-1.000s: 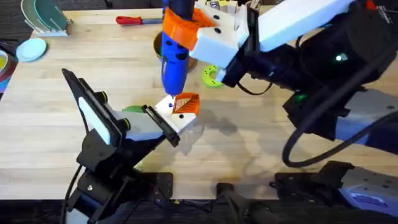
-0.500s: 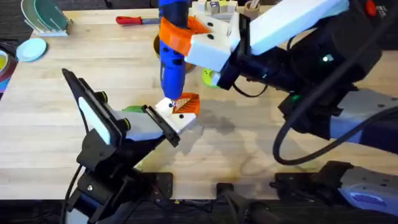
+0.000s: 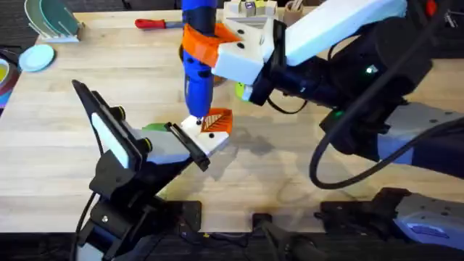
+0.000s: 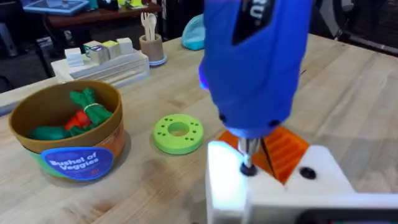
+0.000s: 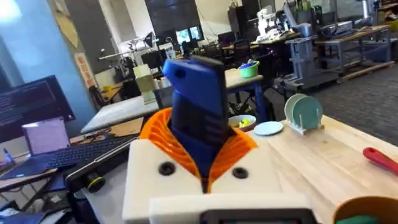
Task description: Pick up the gripper from the table and insert it into the empty holder that is missing its gripper. Then pick up a screw, insert it into the mounting hole, and use the screwdriver to tighten it. Finally, clean up the table by picking up the vegetable and placing it into the bucket.
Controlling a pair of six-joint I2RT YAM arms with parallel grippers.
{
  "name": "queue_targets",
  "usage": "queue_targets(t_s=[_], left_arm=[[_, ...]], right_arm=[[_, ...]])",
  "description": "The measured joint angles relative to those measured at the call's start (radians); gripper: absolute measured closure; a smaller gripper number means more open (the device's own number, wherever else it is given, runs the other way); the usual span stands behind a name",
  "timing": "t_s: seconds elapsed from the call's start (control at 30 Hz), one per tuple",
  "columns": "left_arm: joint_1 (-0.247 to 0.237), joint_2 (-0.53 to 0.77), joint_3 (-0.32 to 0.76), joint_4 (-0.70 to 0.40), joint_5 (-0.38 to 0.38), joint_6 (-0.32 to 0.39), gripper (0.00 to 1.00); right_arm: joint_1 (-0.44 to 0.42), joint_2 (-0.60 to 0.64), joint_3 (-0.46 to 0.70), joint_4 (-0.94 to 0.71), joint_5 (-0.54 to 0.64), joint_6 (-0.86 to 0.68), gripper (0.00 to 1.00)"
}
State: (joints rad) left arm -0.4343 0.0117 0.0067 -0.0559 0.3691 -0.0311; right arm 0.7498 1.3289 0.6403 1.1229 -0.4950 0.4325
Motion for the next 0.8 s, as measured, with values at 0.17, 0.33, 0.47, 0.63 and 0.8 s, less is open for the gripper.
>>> queue_targets(t_s=[0.17,0.33,0.47,0.63,0.8], left_arm=[[0.000,0.000,0.000,0.000,0.000,0.000,0.985],[0.000,0.000,0.000,0.000,0.000,0.000,0.985],[0.000,0.000,0.000,0.000,0.000,0.000,0.985],[0.000,0.000,0.000,0.000,0.000,0.000,0.985],[0.000,0.000,0.000,0.000,0.000,0.000,0.985]], right_arm=[[0.007,0.000,0.000,-0.002,0.001,0.010,0.982],[0.008,0.000,0.000,-0.009,0.005,0.011,0.982],[0.008,0.000,0.000,0.005,0.006,0.014,0.982],[-0.029,0.014,-0.001,0.250,0.004,0.024,0.982],[-0.124,0.002,-0.001,0.274,0.042,0.061,0.982]])
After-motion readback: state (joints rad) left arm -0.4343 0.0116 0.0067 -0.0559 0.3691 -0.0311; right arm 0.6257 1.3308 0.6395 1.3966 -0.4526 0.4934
